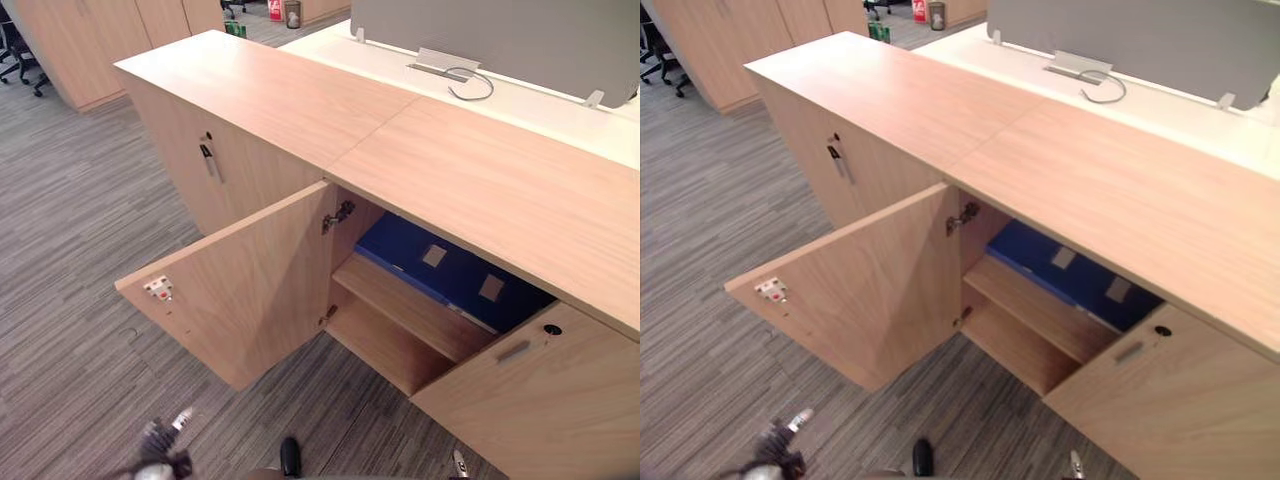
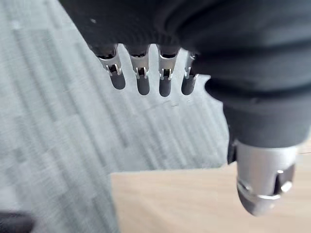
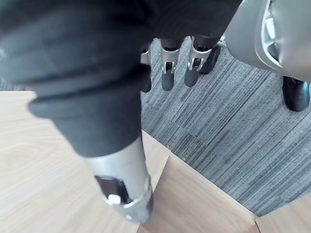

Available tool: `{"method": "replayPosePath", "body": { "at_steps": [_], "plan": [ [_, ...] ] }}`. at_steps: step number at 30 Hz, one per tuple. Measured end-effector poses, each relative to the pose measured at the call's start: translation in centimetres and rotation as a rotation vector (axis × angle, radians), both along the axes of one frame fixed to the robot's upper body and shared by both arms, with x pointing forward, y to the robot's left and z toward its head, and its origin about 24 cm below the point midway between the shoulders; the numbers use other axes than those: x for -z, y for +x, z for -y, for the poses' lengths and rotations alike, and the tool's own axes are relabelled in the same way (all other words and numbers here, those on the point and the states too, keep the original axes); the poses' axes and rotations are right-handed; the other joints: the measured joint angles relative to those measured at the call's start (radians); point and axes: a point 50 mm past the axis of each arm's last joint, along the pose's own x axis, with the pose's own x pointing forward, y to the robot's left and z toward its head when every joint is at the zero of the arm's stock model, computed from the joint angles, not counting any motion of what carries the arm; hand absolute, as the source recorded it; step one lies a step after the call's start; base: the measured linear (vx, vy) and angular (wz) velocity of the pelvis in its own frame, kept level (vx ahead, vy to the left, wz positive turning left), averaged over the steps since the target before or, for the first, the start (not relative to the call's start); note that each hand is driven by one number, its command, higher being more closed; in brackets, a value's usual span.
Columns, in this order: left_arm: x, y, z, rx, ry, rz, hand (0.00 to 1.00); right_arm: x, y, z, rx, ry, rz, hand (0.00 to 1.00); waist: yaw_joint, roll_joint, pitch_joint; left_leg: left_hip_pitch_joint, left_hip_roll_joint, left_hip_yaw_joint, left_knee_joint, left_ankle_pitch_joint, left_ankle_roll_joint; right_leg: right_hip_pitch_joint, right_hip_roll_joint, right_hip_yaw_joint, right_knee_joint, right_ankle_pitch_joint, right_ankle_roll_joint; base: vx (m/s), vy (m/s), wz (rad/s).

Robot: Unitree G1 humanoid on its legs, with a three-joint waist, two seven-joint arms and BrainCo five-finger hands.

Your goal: Walk over to the cabinet, pick up the folder, carry it to the office cabinet, place the folder inside the office cabinet, then close the office cabinet door

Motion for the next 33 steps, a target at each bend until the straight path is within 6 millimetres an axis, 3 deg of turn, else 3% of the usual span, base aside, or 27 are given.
{"method": "replayPosePath", "body": {
  "at_steps": [5, 7, 10, 16, 19, 21, 24, 27, 30, 32, 33],
  "plan": [
    [-7.1, 4.6, -6.5, 0.047, 0.246, 0.113, 0.0, -0.1, -1.2, 1.1, -0.026, -0.019, -0.013, 0.0, 0.0, 0.0, -0.008, 0.019, 0.005, 0.024, 0.001, -0.016, -0.008, 0.014, 0.007, 0.026, -0.02, 0.001, -0.021, 0.06, -0.02, -0.16],
    [-8.5, 5.6, -7.7, 0.084, 0.319, 0.083, 0.0, -0.1, -1.5, 1.2, -0.044, -0.018, -0.015, 0.0, -0.001, 0.0, -0.009, 0.04, 0.007, 0.036, 0.001, -0.027, -0.009, 0.028, 0.007, 0.032, -0.02, 0.002, -0.025, 0.08, -0.009, -0.23],
    [-9.6, 7.2, -7.8, 0.162, 0.39, 0.04, 0.0, -0.1, -1.7, 1.2, -0.035, -0.012, -0.003, 0.0, -0.002, 0.0, -0.016, 0.058, 0.013, 0.056, 0.006, -0.037, -0.014, 0.036, 0.012, 0.038, -0.018, 0.005, -0.031, 0.09, -0.012, -0.17],
    [-9.3, 9.1, -5.6, 0.343, 0.474, -0.047, 0.0, 0.0, -2.1, 1.1, -0.032, -0.004, -0.01, 0.0, 0.002, 0.009, -0.023, 0.074, 0.061, 0.051, 0.007, -0.037, -0.015, 0.024, 0.05, 0.043, 0.034, 0.039, -0.069, 0.06, -0.04, 0.03],
    [-9.1, 9.4, -3.6, 0.457, 0.524, -0.042, 0.0, 0.0, -2.2, 0.9, -0.031, 0.0, -0.01, 0.0, 0.014, 0.037, -0.025, 0.072, 0.111, 0.015, 0.01, -0.036, -0.017, -0.038, 0.068, 0.044, 0.14, 0.004, -0.052, 0.02, -0.054, 0.25],
    [-8.7, 9.4, -2.1, 0.563, 0.562, -0.056, 0.0, 0.0, -2.6, 0.8, -0.026, 0.002, -0.018, 0.0, 0.02, 0.014, -0.047, 0.071, 0.087, -0.004, 0.01, -0.05, -0.039, -0.064, 0.038, 0.041, 0.042, 0.048, -0.023, -0.09, -0.038, 0.33],
    [-7.1, 8.5, 0.7, 0.771, 0.594, -0.087, 0.0, 0.0, -2.7, 1.0, -0.02, -0.006, -0.018, 0.0, 0.045, 0.031, -0.055, 0.066, 0.082, -0.004, 0.011, -0.047, -0.042, -0.061, 0.03, 0.047, 0.019, 0.051, -0.019, -0.06, -0.026, 0.03],
    [-5.9, 7.8, 3.3, 0.927, 0.603, -0.111, 0.0, 0.1, -3.2, 1.0, 0.023, 0.005, -0.031, 0.0, 0.051, 0.038, -0.06, 0.054, 0.07, -0.007, 0.009, -0.041, -0.043, -0.057, 0.023, 0.045, -0.009, 0.059, -0.003, -0.11, -0.005, 0.0],
    [-4.2, 6.8, 8.5, 1.182, 0.546, -0.1, 0.0, 0.0, -3.4, 1.3, 0.046, -0.001, -0.041, 0.0, 0.036, 0.038, -0.067, 0.032, 0.055, -0.014, 0.007, -0.03, -0.039, -0.071, 0.012, 0.044, -0.022, 0.073, 0.02, -0.11, 0.037, 0.03],
    [-3.7, 5.4, 14.7, 1.421, 0.416, 0.023, 0.0, -0.1, -3.4, 1.7, 0.062, -0.011, -0.049, 0.0, 0.012, 0.031, -0.071, 0.031, 0.04, -0.014, 0.007, -0.026, -0.027, -0.072, 0.001, 0.044, -0.023, 0.081, 0.03, -0.06, 0.053, 0.0],
    [-3.8, 4.9, 16.3, 1.489, 0.377, 0.061, 0.0, -0.1, -3.3, 1.7, 0.062, -0.012, -0.05, 0.0, 0.006, 0.03, -0.075, 0.031, 0.037, -0.013, 0.007, -0.026, -0.025, -0.072, -0.003, 0.044, -0.023, 0.083, 0.032, -0.03, 0.065, -0.03]
  ]
}}
